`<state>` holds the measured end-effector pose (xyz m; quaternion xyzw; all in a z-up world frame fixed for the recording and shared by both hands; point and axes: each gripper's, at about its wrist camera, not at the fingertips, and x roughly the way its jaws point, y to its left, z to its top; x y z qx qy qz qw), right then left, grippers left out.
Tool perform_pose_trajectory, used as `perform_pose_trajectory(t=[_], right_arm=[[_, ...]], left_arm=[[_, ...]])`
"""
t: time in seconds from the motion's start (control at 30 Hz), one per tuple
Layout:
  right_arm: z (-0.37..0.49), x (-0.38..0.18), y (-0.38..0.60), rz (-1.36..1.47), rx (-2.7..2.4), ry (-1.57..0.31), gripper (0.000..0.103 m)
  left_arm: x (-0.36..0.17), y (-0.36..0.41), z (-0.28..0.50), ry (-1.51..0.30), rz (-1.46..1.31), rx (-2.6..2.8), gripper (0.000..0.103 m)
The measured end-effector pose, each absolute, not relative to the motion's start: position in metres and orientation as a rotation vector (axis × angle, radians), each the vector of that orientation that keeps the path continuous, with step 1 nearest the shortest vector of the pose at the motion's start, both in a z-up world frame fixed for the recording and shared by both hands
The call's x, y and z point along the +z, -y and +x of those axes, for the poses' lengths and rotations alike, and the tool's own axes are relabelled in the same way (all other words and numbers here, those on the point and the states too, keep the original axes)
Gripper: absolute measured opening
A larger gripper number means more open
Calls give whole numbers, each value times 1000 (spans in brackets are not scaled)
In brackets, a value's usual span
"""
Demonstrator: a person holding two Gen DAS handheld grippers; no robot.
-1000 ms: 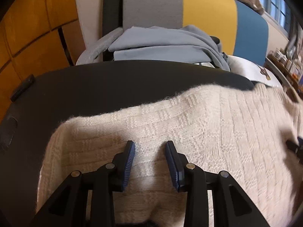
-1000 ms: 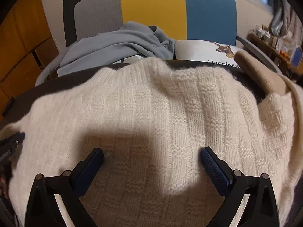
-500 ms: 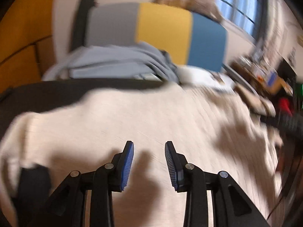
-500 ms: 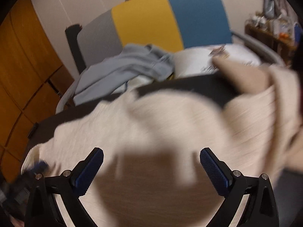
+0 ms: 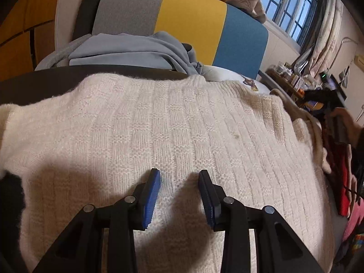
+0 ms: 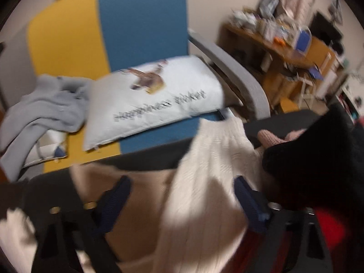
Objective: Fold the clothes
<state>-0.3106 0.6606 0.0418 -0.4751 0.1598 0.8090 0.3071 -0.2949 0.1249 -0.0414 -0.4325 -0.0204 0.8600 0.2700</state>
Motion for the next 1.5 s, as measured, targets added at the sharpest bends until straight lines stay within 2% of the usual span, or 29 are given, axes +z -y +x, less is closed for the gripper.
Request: perform_pose_trajectory(t=[0.07, 0.27, 0.37, 0.4, 0.43, 0.5, 0.57, 0.8, 0.97, 1.3, 1.37, 1.4, 1.47, 1.5], right_arm=[[-319, 29, -674, -1312, 2074, -436, 72], [-316, 8, -678, -1402, 2018, -385, 65], [-310, 6, -677, -1400, 2032, -387, 42], [-305, 10, -679, -1370, 2052, -427, 30], [-299, 14, -681, -1339, 2072, -469, 22], [-284, 21, -685, -1261, 2114, -574, 13], [-270, 27, -682, -1214, 2141, -621, 11], [-212, 63, -648, -1012, 2392, -762, 9], [-181, 70, -577, -1049, 2615, -775, 8], [-165, 5, -468, -1291, 2691, -616, 8], [-160, -3, -457, -1324, 2673, -586, 12], [-153, -3, -454, -1309, 2665, -586, 14], [-133, 2, -444, -1222, 2689, -604, 33], [-122, 5, -440, -1178, 2701, -613, 52]], left_arm=[[-42, -124, -296, 65, -1165, 2315, 35], [-42, -120, -299, 93, -1164, 2308, 35], [-42, -119, -300, 108, -1164, 2304, 35], [-42, -118, -300, 113, -1164, 2302, 35], [-42, -118, -301, 116, -1164, 2302, 35], [-43, -118, -300, 115, -1163, 2303, 35], [-43, -118, -299, 115, -1162, 2305, 35], [-43, -119, -299, 108, -1159, 2310, 35], [-42, -120, -299, 101, -1159, 2314, 35], [-39, -130, -296, 18, -1179, 2344, 35], [-34, -138, -290, -47, -1199, 2356, 35], [-30, -141, -287, -21, -1207, 2329, 35], [-19, -148, -282, 118, -1199, 2208, 36], [-16, -155, -280, 147, -1198, 2158, 37]])
